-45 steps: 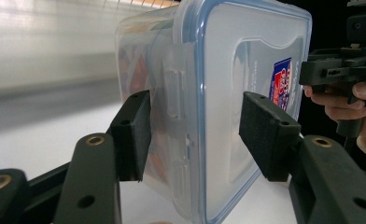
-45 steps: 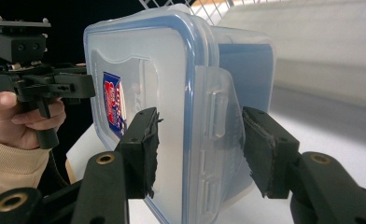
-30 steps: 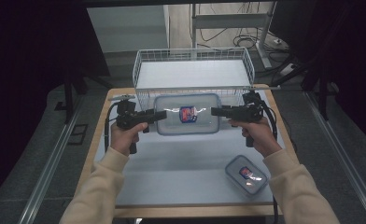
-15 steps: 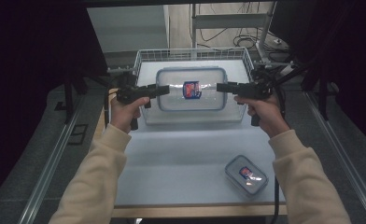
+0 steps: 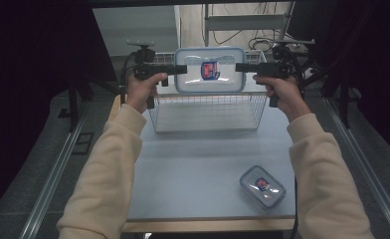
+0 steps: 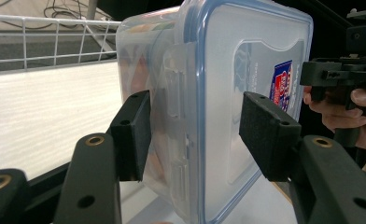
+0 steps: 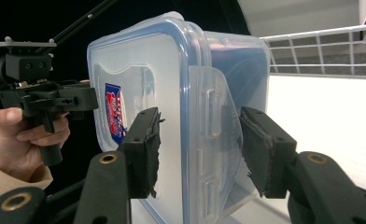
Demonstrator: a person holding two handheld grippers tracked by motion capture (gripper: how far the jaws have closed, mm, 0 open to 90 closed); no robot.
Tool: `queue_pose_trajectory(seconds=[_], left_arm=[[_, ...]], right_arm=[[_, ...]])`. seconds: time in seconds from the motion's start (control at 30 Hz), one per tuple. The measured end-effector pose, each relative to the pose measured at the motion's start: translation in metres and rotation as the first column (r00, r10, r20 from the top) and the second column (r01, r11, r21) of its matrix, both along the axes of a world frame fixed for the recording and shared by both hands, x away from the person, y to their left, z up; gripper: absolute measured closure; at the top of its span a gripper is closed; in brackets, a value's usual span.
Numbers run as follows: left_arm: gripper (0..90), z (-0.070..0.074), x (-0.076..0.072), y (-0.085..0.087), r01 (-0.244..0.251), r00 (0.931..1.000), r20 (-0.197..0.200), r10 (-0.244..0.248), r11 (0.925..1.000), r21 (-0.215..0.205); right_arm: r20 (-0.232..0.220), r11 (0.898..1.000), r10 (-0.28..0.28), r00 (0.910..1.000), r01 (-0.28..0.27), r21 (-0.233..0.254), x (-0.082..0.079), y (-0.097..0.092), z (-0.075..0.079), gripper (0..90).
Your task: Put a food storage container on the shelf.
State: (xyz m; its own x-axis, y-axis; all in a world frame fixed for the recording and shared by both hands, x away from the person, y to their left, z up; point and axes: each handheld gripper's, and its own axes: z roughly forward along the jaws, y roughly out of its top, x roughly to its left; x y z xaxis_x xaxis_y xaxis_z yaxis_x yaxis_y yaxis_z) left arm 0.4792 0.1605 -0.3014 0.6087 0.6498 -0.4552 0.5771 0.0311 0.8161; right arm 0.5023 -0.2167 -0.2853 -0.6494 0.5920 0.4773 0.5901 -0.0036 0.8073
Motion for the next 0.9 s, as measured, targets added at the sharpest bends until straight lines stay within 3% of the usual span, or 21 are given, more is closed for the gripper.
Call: queue_pose_trajectory(seconds=[0.3,0.5,0.63,0.73,0.8,0.83,0.87,0.9], left_arm=[[45.6,-0.007,0.014,-0.001,0.000,0.9995,-0.032,0.001,1.0000,0.005],[46.4,-0.010,0.021,-0.001,-0.023,0.9977,-0.065,0.021,0.9990,-0.037],[45.9,-0.013,0.028,-0.001,-0.047,0.9954,-0.087,0.041,0.9967,-0.067],[42.6,-0.017,0.036,-0.003,-0.072,0.9922,-0.106,0.064,0.9948,-0.072],[41.1,-0.018,0.039,-0.004,-0.083,0.9904,-0.117,0.074,0.9933,-0.080],[39.6,-0.019,0.041,-0.005,-0.099,0.9894,-0.114,0.090,0.9920,-0.077],[38.7,-0.022,0.044,-0.006,-0.137,0.9856,-0.106,0.132,0.9894,-0.048],[37.1,-0.022,0.044,-0.006,-0.137,0.9856,-0.106,0.132,0.9894,-0.048]], right_arm=[[-0.036,1.000,0.001,0.9994,-0.001,0.005,0.020,-0.003,-0.008,49.3],[-0.074,1.000,0.000,0.9972,0.003,0.031,0.030,-0.004,-0.015,48.6],[-0.095,0.999,-0.032,0.9950,0.034,0.022,0.035,-0.002,-0.015,47.6],[-0.105,0.996,-0.094,0.9901,0.092,-0.021,0.040,0.003,-0.012,45.9],[-0.107,0.994,-0.105,0.9887,0.102,-0.032,0.041,0.005,-0.012,45.4],[-0.104,0.992,-0.121,0.9872,0.118,-0.036,0.042,0.006,-0.012,45.3],[-0.103,0.988,-0.148,0.9837,0.143,-0.052,0.043,0.010,-0.015,43.2],[-0.103,0.988,-0.148,0.9837,0.143,-0.052,0.043,0.010,-0.015,43.2]])
